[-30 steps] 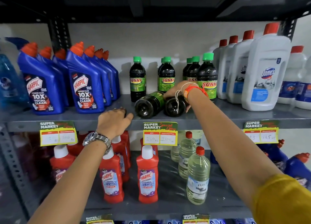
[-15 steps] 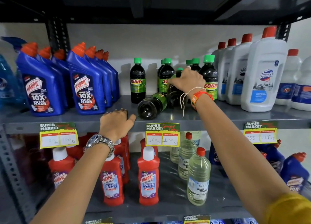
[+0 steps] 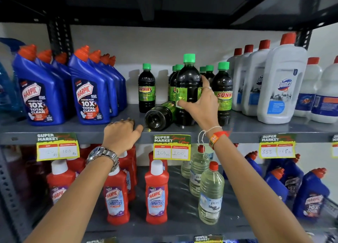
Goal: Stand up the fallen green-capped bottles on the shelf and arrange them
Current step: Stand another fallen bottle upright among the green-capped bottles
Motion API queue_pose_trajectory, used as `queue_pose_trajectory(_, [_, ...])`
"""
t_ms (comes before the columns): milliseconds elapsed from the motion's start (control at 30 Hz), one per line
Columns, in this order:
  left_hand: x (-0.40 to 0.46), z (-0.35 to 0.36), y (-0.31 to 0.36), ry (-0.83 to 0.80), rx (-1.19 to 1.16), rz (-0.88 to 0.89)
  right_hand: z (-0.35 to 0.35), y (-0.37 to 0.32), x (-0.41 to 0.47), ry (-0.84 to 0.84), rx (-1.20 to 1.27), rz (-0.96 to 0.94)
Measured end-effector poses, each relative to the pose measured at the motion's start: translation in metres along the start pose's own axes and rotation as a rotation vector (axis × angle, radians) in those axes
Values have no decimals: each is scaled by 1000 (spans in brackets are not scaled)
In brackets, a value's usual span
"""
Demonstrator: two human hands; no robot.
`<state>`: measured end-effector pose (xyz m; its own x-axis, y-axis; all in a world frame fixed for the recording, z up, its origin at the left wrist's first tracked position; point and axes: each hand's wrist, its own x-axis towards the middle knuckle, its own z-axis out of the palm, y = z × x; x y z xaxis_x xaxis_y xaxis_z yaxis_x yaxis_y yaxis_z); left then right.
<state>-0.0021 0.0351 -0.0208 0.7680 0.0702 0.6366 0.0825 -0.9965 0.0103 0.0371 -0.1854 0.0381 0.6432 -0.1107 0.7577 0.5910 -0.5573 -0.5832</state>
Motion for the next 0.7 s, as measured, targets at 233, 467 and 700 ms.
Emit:
queue_pose_trajectory(233, [0, -1, 1, -1, -3, 3, 6, 10, -5, -25, 5, 24])
queue_pose_trajectory(467, [-1, -2, 1, -12, 26, 33, 7, 3, -9, 13, -411, 99])
queue_pose_trajectory(700, [-2, -2, 1, -1, -21, 21, 6, 8, 2, -104, -15, 184])
